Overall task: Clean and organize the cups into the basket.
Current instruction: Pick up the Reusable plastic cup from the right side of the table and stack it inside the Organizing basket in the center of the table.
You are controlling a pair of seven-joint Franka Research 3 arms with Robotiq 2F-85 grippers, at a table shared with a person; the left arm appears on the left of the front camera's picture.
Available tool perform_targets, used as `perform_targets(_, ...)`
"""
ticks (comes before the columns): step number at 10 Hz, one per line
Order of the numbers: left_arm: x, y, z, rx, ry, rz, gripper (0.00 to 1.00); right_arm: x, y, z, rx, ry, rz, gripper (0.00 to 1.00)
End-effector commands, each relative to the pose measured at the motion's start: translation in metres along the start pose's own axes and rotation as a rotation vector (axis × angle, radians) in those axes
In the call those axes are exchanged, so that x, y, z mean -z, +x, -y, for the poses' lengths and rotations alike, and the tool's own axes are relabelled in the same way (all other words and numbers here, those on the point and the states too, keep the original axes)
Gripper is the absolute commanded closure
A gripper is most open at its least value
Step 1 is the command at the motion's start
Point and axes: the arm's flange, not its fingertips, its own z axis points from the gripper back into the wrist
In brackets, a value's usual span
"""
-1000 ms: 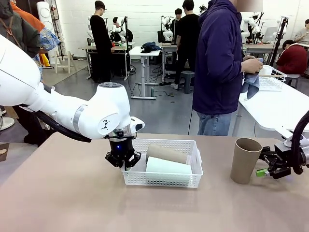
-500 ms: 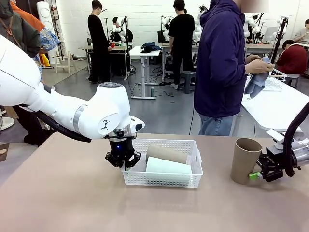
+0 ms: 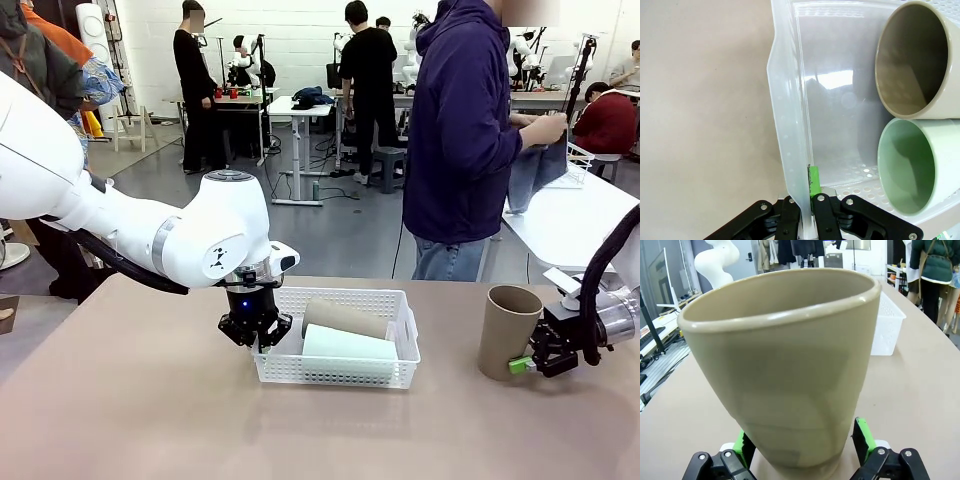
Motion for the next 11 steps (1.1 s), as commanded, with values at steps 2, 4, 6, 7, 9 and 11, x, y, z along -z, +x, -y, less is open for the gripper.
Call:
perform_targets(2, 0.0, -0.001, 0.001, 0.004, 0.002, -0.001, 1.0, 0.008, 0.0, 0.005, -0.05, 0.019, 0.044, 0.0)
perform_targets(4, 0.0, -0.001, 0.001, 0.004, 0.002, -0.001, 1.0, 0.006, -0.001, 0.004, -0.075, 0.06, 0.052, 0.58)
perform_targets(6, 0.0, -0.001, 0.001, 0.004, 0.002, -0.001, 1.0, 0.005, -0.002, 0.002, -0.081, 0.064, 0.058, 1.0)
perform_targets(7, 0.0, -0.001, 0.001, 0.004, 0.002, -0.001, 1.0, 0.005, -0.002, 0.002, -0.082, 0.065, 0.057, 1.0)
perform_targets(9, 0.0, -0.001, 0.001, 0.004, 0.002, -0.001, 1.0, 0.003, 0.004, -0.001, -0.062, 0.035, 0.062, 0.78)
perform_targets(11, 0.0, -0.001, 0.001, 0.004, 0.002, -0.001, 1.0, 0.0, 0.042, -0.013, 0.064, -0.035, 0.058, 0.34)
